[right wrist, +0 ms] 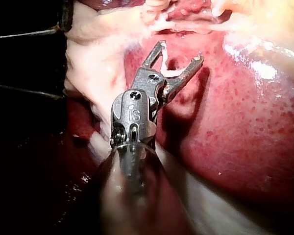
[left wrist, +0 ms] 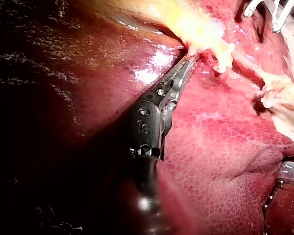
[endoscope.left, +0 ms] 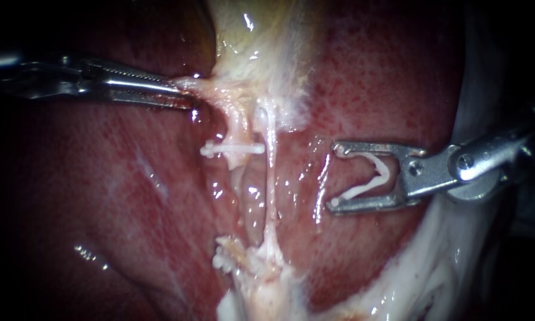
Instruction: Clipping first clip right tube
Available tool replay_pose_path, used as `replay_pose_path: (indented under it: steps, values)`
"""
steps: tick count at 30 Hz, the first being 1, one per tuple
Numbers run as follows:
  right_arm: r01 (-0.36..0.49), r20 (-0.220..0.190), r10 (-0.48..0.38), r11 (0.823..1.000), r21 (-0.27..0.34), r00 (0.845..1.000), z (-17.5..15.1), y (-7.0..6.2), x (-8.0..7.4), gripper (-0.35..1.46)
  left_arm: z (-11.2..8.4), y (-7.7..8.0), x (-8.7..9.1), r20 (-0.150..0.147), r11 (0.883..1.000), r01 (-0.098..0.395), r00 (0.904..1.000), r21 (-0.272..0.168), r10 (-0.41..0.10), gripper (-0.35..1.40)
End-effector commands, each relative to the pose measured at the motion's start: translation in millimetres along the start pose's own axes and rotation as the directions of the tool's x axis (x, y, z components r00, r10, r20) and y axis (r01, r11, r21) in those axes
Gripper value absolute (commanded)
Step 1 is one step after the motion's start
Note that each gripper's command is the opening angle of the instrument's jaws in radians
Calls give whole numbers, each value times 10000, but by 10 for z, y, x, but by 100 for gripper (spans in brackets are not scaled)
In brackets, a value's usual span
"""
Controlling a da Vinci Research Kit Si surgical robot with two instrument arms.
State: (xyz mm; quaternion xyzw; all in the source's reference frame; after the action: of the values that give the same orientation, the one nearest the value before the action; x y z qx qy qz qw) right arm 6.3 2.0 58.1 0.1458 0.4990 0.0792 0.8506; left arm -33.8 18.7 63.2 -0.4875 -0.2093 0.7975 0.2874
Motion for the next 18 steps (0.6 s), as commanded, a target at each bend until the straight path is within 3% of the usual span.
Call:
replay_pose_path:
  steps: [1,6,11,14,18]
  values:
    - [0,-4,0,10000,29,10000,0,0,-1,50,-4,1,2,1,10000,11,10000,-13,-11,-35]
    - [1,-4,-1,10000,29,10000,0,1,-1,50,-35,4,24,32,9999,125,9999,-35,-125,-35]
    - [-3,-18,3,10000,82,10000,1,1,0,50,-75,9,52,-349,9998,40,9994,212,-33,-35]
    - [-5,-39,6,9999,164,10000,3,0,2,50,-83,13,59,-437,9997,-20,9990,254,32,-35]
    - [52,-110,-49,9995,299,9999,7,-2,6,49,-80,15,57,-440,9996,-30,9990,288,42,-35]
